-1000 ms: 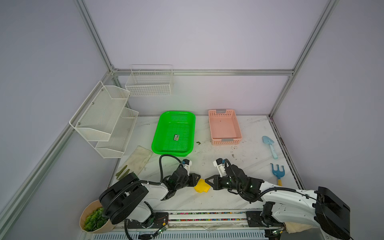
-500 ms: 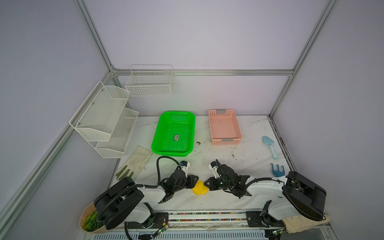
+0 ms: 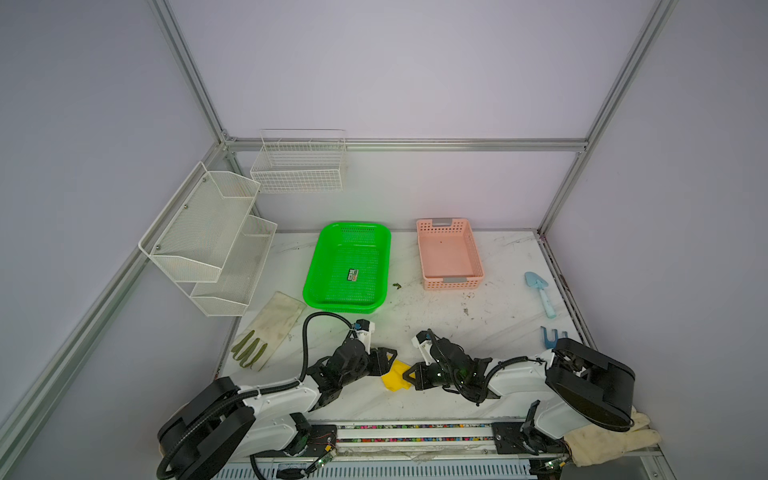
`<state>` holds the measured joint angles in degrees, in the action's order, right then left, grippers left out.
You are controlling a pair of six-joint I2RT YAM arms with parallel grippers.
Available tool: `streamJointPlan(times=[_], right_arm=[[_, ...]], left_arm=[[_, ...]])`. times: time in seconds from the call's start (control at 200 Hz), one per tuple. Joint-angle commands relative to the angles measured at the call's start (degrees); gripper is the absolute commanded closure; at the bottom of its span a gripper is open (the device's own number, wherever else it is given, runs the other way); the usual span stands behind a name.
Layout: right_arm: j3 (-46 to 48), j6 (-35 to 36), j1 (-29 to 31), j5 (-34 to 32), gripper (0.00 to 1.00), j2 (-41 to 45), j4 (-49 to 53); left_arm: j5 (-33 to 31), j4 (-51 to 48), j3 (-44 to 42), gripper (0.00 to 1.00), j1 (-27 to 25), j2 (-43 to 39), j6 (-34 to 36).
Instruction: Place the utensils on the paper napkin and roll it up
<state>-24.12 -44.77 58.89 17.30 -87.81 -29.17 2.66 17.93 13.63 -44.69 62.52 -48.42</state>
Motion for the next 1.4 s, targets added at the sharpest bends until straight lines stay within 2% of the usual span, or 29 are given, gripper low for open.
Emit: streamJointPlan(times=[0.0, 0.07, 0.125, 0.22, 0.315, 0.49, 0.63, 0.82, 0.925, 1.125, 1.395], right_arm=[[1.67, -1.20, 0.43, -1.96, 1.00, -0.94, 2.36], [1.57, -1.39, 0.60, -2.12, 1.00, -1.30, 2.03], [1.52, -1.74, 0.78, -2.32, 1.00, -1.78, 1.66], [1.36, -2.17, 1.20, -2.53, 1.00, -2.65, 0.93], [1.31, -2.65, 1.55, -3.00, 1.00, -2.88, 0.69], [1.63, -3.43, 1.92, -4.27, 1.00, -1.41, 1.50], [2.15, -3.73, 1.93, -5.07, 1.00, 0.06, 2.14], [2.64, -4.52, 2.68, -5.42, 1.00, 0.18, 1.46], [3.07, -5.44, 3.40, -5.69, 1.00, 0.01, 0.80], [3.13, -6.77, 4.65, -6.70, 1.00, -0.20, 0.08], [3.60, -9.04, 6.64, -8.30, 1.00, 0.25, -0.21]], left_arm=[[-4.31, -10.42, 2.95, 0.42, -0.05, -7.75, -0.54], [-6.51, -17.08, 3.85, 0.44, -0.14, -12.79, -1.58], [-6.94, -20.55, 3.69, 0.50, -0.11, -15.65, -1.91], [-6.32, -26.11, 3.18, 0.57, -0.56, -18.10, -6.24], [-6.71, -30.13, 2.82, 0.57, -2.16, -18.53, -9.76], [-8.01, -31.74, 2.10, 0.56, -3.90, -18.25, -13.97], [-8.28, -29.63, 1.24, 0.55, -3.83, -17.00, -14.77], [-7.77, -15.54, -1.58, 0.49, -3.75, -11.21, -15.53], [-7.02, -12.46, -0.78, 0.48, -3.74, -7.03, -15.56], [-4.62, -12.84, 1.73, 0.51, -3.57, 0.38, -15.98], [-5.91, -12.56, 2.10, 0.59, -3.46, 2.00, -15.36]])
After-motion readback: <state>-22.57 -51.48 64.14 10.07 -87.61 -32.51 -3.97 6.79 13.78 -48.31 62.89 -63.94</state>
